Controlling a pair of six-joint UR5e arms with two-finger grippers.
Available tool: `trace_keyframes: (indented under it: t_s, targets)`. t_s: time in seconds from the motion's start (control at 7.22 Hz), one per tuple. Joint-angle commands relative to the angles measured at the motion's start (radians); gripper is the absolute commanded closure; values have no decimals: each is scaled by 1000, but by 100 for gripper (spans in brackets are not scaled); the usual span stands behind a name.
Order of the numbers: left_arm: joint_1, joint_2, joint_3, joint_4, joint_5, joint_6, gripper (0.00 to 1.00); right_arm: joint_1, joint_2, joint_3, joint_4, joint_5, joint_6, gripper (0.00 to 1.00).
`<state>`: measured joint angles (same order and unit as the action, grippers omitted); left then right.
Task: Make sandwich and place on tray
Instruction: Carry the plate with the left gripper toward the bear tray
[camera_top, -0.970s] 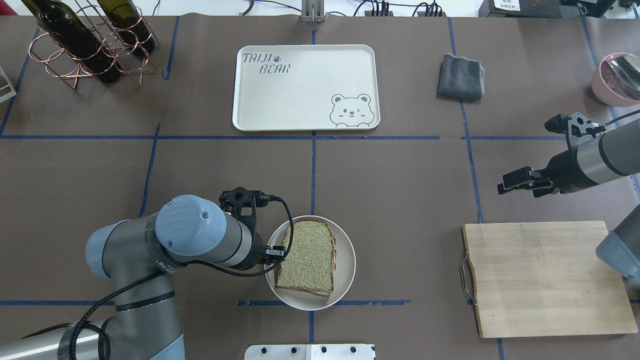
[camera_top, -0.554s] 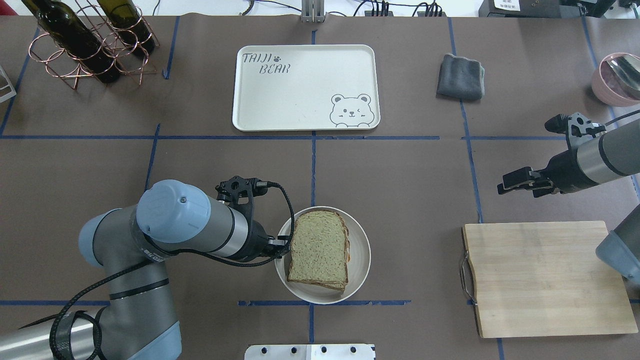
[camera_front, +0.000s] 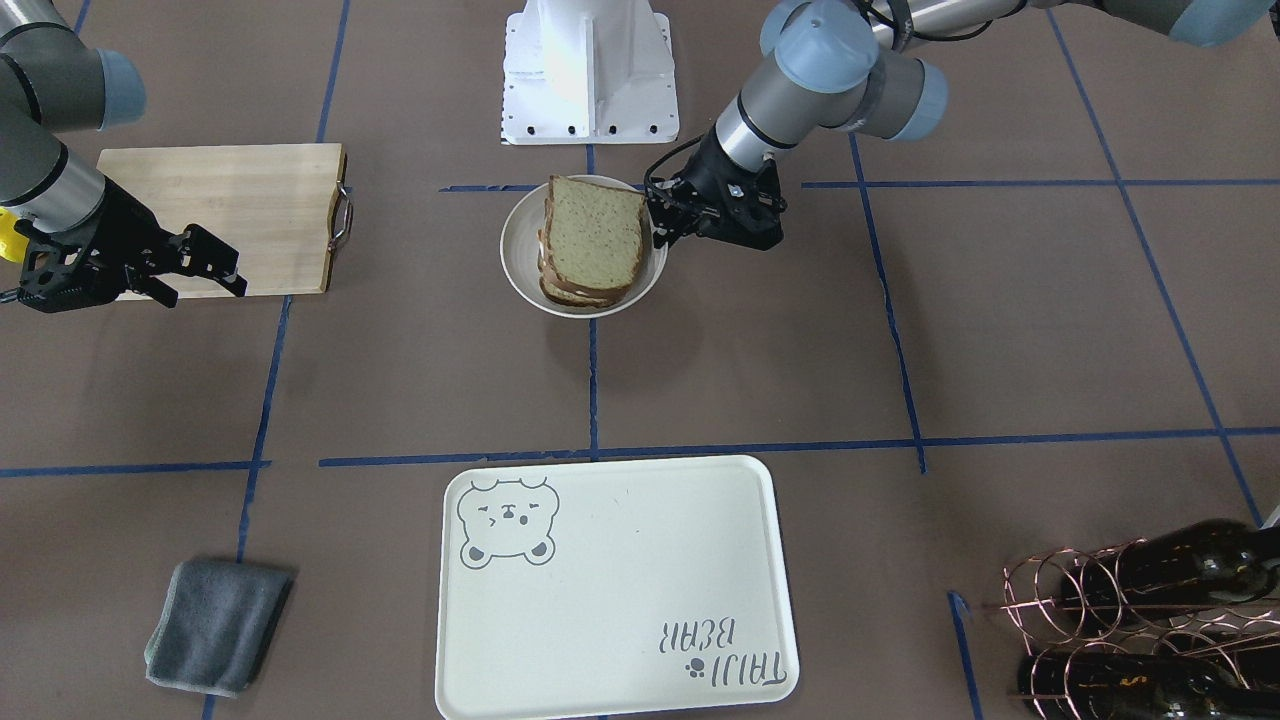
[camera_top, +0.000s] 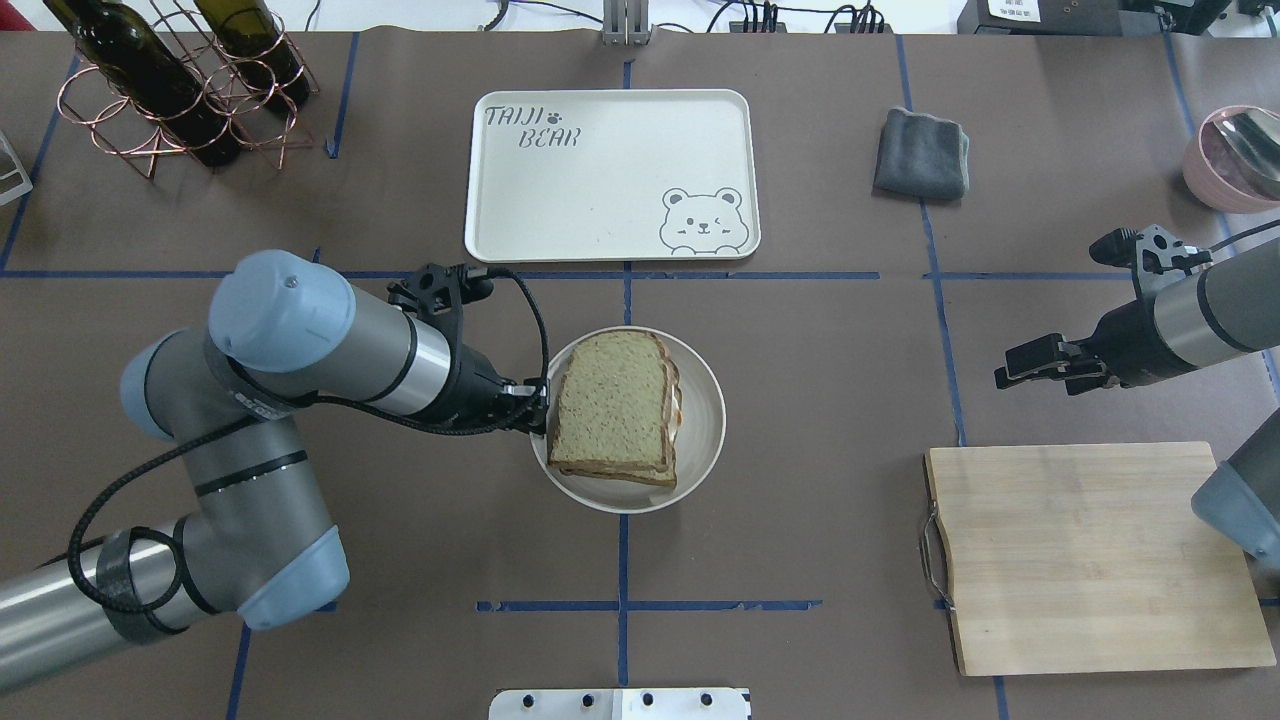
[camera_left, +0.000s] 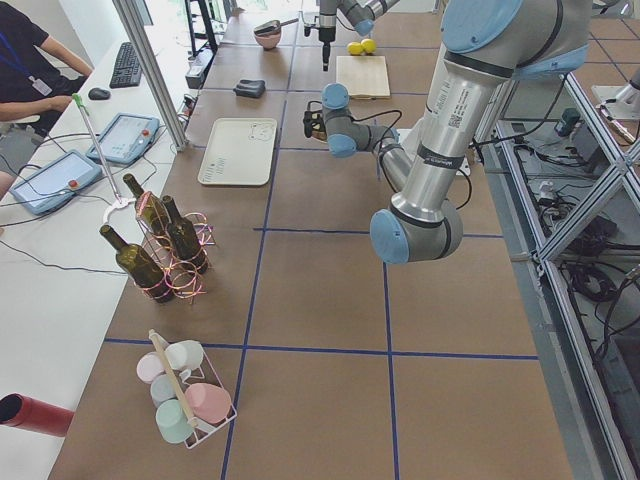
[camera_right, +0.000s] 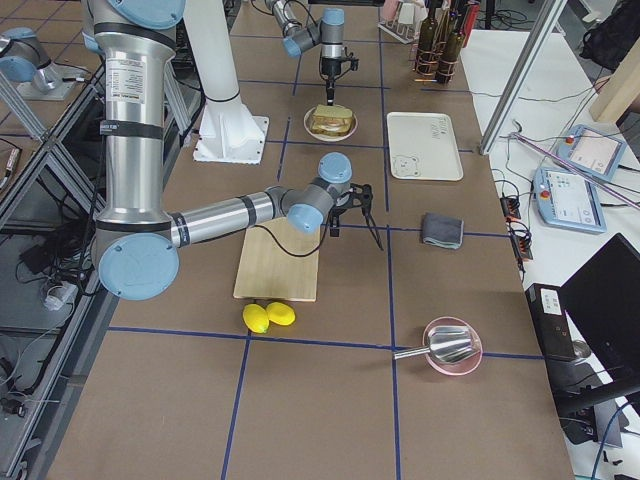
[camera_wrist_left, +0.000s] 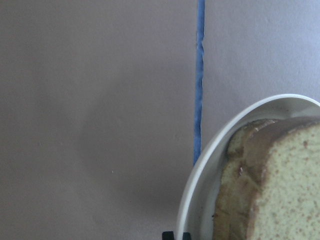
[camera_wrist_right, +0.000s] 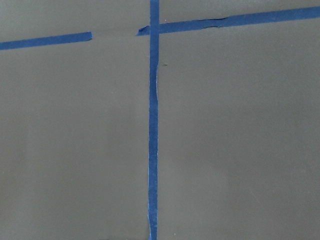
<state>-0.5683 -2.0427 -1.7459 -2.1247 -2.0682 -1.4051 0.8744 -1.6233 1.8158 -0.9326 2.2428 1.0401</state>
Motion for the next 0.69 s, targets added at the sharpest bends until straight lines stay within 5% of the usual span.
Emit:
trace_keyframes:
  t_s: [0.0,0.55]
  targets:
    - [-89,-60,145,-80,-43,35,100,2,-1,2,0,0,0,0]
    - [-175,-217,461,-199,-44,80,100,3,-1,4,0,14,0,0]
